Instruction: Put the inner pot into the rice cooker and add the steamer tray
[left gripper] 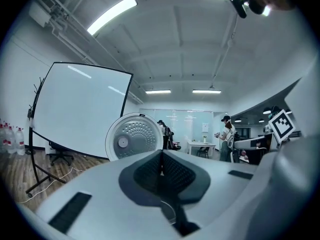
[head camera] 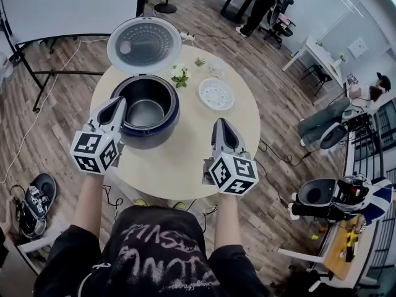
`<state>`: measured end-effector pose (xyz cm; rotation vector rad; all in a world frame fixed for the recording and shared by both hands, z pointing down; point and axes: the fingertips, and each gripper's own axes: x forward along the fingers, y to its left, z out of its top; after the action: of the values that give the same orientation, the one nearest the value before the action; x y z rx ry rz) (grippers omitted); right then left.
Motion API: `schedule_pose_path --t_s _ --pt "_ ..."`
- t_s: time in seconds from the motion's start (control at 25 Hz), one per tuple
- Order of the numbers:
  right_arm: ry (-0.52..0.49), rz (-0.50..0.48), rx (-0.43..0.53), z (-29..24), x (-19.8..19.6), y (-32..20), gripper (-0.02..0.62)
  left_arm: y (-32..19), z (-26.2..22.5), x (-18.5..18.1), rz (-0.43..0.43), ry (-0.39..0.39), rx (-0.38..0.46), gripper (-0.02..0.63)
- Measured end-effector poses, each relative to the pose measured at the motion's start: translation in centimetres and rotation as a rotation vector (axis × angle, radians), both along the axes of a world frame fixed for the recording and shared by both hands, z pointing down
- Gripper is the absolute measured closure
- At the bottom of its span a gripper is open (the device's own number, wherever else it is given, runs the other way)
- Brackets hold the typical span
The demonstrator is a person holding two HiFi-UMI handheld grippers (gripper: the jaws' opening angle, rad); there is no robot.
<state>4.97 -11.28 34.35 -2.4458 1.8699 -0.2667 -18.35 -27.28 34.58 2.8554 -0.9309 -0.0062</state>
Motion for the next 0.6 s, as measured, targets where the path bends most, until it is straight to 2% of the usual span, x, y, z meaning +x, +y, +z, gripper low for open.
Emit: schedule_pose_path --t_s 0.28,0.6 --pt "0.038 0.015 0.031 0.1 1.0 2.6 0.591 1.7 -1.1 0.2 -0.027 0.011 0.092 0.595" --pt "0.055 -0.003 0.069 -0.1 1.8 5.2 0.591 4.0 -1.3 0.6 -0.029 0.027 0.129 0.595"
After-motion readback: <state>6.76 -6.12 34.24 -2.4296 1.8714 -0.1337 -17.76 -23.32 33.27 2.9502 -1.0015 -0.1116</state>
